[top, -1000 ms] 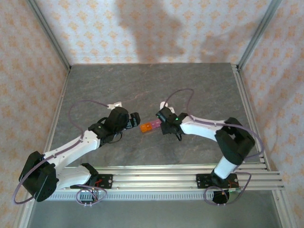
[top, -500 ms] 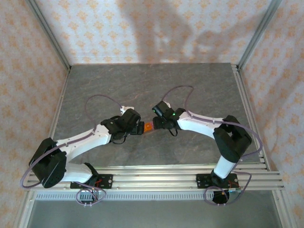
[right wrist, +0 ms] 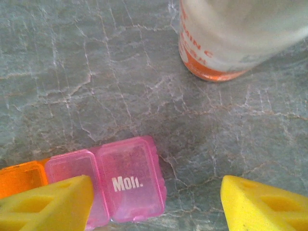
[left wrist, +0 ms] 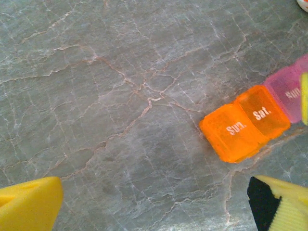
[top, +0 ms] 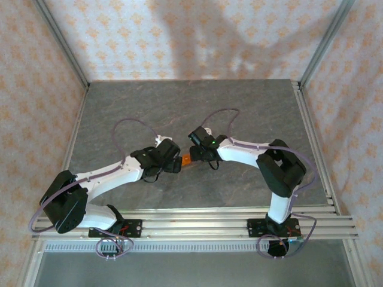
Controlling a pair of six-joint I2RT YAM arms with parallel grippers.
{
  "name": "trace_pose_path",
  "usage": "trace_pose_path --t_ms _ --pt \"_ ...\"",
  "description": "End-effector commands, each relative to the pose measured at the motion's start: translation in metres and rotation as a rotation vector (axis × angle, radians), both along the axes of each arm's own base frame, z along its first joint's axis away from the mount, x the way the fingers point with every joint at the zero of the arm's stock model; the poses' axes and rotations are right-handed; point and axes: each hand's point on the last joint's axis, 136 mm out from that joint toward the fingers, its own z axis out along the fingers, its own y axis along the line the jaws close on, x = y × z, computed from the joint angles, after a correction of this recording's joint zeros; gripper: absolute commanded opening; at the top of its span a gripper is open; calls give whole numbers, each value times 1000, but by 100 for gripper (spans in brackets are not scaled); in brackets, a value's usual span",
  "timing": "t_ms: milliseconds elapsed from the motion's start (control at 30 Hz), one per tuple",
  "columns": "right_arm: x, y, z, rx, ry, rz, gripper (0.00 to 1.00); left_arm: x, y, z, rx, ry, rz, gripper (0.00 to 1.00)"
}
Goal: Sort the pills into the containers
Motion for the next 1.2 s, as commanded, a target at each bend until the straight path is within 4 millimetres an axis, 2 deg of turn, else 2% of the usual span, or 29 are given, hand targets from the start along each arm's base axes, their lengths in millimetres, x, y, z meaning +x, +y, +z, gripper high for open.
trace_pose_path --t_ms 0,333,933,1167 --pt "3 -3 -7 -12 3 -26 70 -1 -2 -6 56 3 -40 100" --pt "-2 -6 -15 -17 20 -26 70 0 -20 -25 99 31 -93 100" --pt "-6 -7 -22 -15 41 -23 69 24 -14 -32 211 27 -51 100" --pt "-6 -6 -23 -15 43 -21 69 32 -4 -30 205 34 -18 100"
